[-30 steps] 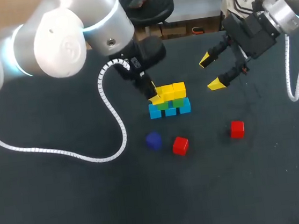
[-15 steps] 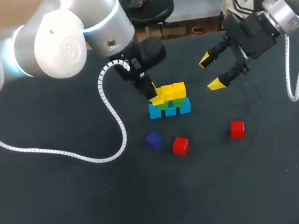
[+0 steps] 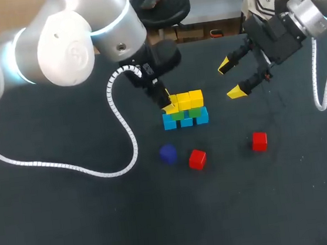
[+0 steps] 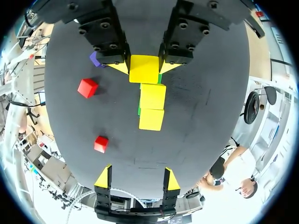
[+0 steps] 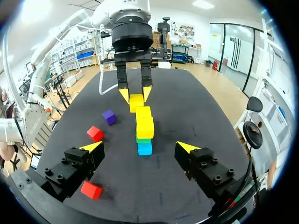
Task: Place the blue cubes, place green cubes on the blue cubes, place the yellow cubes on the green cubes, then place the red cubes on the yellow cubes, and place purple cube on the red cubes.
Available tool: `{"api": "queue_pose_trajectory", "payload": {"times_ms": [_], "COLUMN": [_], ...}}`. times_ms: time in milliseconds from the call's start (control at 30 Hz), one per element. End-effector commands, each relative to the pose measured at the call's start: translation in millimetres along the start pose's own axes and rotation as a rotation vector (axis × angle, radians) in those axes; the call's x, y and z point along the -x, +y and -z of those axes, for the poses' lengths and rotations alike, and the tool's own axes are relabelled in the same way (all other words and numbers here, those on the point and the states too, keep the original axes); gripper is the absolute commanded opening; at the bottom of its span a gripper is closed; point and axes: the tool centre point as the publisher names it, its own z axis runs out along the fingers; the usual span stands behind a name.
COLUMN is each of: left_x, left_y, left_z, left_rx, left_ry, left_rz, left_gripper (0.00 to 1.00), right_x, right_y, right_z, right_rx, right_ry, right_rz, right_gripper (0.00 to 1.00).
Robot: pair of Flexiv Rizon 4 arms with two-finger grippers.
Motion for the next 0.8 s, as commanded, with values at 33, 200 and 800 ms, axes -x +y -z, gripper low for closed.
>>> {"api": "queue_pose_trajectory", "payload": {"times_ms": [33,200,800], "left_x": [-0.1,-0.2,0.0], "left_y": [1.4,1.3,3.2], "left_z": [-1.5,-2.4,-3.6], "left_rx": [-0.002,-0.002,0.002], "left_ry": [0.000,-0.002,-0.004], "left_rz": [-0.002,-0.001,-0.003], "left_gripper": [0.00,0.00,0.00], "right_x": [-0.1,-0.1,-0.1], "right_y": [1.0,1.0,1.0], "right_z": [0.2,0.2,0.2], "right_rx": [-0.002,-0.002,-0.002], "right_ry": [-0.001,-0.001,-0.001], "right_rz": [0.001,0.001,0.001], "right_gripper": [1.00,1.00,1.00]}}
